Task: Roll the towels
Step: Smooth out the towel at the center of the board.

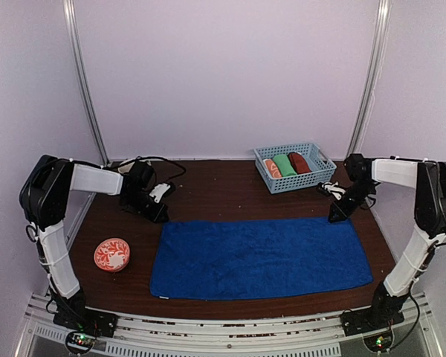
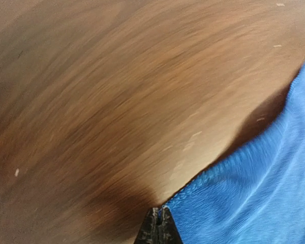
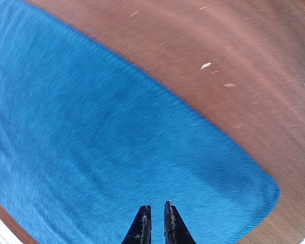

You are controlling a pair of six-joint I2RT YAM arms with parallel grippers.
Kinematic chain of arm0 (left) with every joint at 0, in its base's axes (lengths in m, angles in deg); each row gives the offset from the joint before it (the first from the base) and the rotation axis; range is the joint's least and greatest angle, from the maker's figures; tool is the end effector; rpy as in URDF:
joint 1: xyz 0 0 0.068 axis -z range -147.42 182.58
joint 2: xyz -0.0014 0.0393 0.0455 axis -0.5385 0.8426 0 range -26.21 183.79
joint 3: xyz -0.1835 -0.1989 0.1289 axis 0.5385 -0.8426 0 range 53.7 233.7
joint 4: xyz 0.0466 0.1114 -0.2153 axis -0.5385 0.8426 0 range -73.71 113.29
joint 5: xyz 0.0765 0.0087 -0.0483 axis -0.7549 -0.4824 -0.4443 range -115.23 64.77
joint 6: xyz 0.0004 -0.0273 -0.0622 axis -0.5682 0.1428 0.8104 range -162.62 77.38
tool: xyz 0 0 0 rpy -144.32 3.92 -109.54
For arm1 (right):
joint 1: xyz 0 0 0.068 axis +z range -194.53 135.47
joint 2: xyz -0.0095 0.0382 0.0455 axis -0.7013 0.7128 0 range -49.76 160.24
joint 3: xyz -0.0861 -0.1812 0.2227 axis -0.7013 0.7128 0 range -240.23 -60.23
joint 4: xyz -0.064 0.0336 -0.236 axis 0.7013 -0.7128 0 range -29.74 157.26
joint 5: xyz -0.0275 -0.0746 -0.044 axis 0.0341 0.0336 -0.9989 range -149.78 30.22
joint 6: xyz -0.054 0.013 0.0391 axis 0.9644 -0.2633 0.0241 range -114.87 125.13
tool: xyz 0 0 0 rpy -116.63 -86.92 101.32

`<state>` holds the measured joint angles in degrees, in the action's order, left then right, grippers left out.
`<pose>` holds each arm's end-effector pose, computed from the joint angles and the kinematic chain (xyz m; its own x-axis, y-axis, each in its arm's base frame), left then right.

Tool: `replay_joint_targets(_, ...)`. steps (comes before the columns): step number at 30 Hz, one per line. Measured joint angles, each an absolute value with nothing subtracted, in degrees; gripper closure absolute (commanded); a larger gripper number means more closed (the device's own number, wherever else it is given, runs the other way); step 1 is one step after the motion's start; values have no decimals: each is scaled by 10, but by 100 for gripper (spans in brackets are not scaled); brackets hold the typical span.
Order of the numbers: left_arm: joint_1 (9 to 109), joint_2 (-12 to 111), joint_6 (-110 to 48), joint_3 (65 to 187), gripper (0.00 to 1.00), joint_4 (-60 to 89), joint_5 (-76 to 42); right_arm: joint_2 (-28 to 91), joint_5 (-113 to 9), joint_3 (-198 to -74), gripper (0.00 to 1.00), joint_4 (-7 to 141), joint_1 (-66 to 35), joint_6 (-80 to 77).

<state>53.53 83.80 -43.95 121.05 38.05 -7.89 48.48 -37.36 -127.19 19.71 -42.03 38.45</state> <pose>0.3524 -0.1523 0.1626 -0.8314 0.3420 -0.4379 0.4809 0.8377 -0.2588 0.3119 0.0345 0.2124 -0.7563 -0.5414 -0.3673 -0.6339 0.7454 0.2063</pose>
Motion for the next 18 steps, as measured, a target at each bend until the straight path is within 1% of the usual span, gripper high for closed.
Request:
replay_joint_targets(6, 526, 828, -397, 1192, 100, 374, -125, 492, -400, -1291, 88, 222, -435, 335)
replay_joint_targets(7, 526, 824, -392, 1188, 99, 373, -130, 494, -406, -1294, 87, 226, -438, 327)
replay_joint_targets(8, 527, 820, -386, 1183, 95, 371, -136, 495, -409, -1294, 87, 230, -440, 322)
replay_joint_targets(12, 526, 803, -364, 1168, 73, 371, -160, 504, -437, -1294, 85, 241, -450, 303)
replay_joint_targets(18, 519, 794, -341, 1168, 64, 370, -180, 532, -466, -1306, 85, 249, -478, 284)
